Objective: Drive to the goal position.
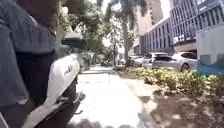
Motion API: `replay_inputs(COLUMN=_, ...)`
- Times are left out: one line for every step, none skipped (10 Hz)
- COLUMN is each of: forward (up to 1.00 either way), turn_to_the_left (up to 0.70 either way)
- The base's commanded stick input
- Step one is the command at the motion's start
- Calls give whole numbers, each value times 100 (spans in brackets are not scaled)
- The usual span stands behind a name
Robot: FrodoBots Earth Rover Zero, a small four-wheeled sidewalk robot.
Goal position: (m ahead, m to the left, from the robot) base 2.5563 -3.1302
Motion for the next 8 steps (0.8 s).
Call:
replay_inputs(forward=70, turn_to_the_left=0)
replay_inputs(forward=70, turn_to_the_left=0)
replay_inputs(forward=70, turn_to_the_left=0)
replay_inputs(forward=70, turn_to_the_left=0)
replay_inputs(forward=70, turn_to_the_left=0)
replay_inputs(forward=70, turn_to_the_left=0)
replay_inputs(forward=70, turn_to_the_left=0)
replay_inputs(forward=70, turn_to_the_left=0)
